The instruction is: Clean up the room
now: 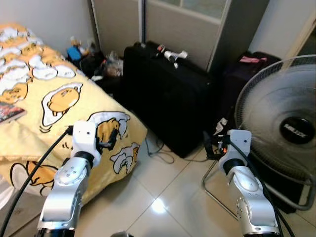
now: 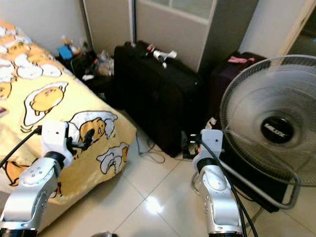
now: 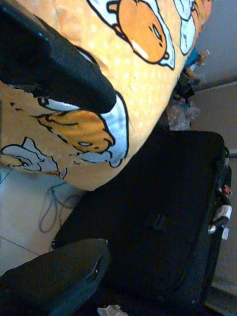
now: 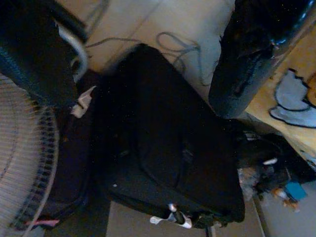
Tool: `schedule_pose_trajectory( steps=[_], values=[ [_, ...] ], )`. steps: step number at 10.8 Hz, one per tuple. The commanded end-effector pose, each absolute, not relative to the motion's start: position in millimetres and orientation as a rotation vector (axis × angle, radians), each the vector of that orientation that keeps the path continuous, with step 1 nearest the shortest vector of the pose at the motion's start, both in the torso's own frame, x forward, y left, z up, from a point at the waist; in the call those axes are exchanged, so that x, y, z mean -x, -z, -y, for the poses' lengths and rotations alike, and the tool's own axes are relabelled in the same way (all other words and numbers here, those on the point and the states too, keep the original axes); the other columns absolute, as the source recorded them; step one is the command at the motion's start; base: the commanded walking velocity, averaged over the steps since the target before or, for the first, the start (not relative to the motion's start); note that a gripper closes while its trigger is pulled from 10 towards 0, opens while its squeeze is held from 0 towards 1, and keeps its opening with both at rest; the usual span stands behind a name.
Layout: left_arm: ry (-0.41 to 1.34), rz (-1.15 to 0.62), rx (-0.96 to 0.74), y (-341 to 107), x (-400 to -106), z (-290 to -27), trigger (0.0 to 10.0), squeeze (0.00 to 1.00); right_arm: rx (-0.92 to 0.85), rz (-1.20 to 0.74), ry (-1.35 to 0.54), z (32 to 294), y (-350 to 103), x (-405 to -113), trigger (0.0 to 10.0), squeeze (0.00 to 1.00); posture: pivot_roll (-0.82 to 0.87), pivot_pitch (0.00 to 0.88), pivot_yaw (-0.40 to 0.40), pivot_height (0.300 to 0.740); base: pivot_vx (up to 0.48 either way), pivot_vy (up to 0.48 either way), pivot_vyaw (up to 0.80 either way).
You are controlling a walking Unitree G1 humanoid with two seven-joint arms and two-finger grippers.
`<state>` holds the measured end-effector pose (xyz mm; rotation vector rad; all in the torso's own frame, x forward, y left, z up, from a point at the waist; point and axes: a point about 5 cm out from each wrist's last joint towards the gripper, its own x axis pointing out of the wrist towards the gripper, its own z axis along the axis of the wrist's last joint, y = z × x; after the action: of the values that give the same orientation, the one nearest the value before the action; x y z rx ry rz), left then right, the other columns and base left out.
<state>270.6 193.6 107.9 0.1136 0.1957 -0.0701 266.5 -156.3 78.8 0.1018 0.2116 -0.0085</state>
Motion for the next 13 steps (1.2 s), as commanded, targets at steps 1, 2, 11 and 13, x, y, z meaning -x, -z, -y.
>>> schedule_pose_trajectory(
  steps=[1, 2, 11, 13],
  values=[
    [0.057, -0.187, -0.117, -112, -273, -197, 10.0, 0.00, -0.146, -0.190, 0.002, 152, -86, -272, 10.0, 0.00, -0.02, 0.000, -0.021, 0.740, 0.000, 0.285, 0.00],
    [0.050, -0.189, -0.115, -110, -273, -199, 10.0, 0.00, -0.163, -0.199, -0.003, 150, -85, -272, 10.0, 0.00, -0.02, 0.000, -0.021, 0.740, 0.000, 0.285, 0.00],
    [0.054, -0.182, -0.112, -111, -278, -194, 10.0, 0.00, 0.003, -0.113, -0.023, 147, -94, -281, 10.0, 0.00, -0.04, 0.000, -0.017, 0.740, 0.000, 0.320, 0.18],
    [0.056, -0.183, -0.112, -111, -278, -193, 10.0, 0.00, -0.041, -0.123, -0.012, 149, -92, -280, 10.0, 0.00, -0.03, 0.000, -0.020, 0.740, 0.000, 0.324, 0.00]
  ],
)
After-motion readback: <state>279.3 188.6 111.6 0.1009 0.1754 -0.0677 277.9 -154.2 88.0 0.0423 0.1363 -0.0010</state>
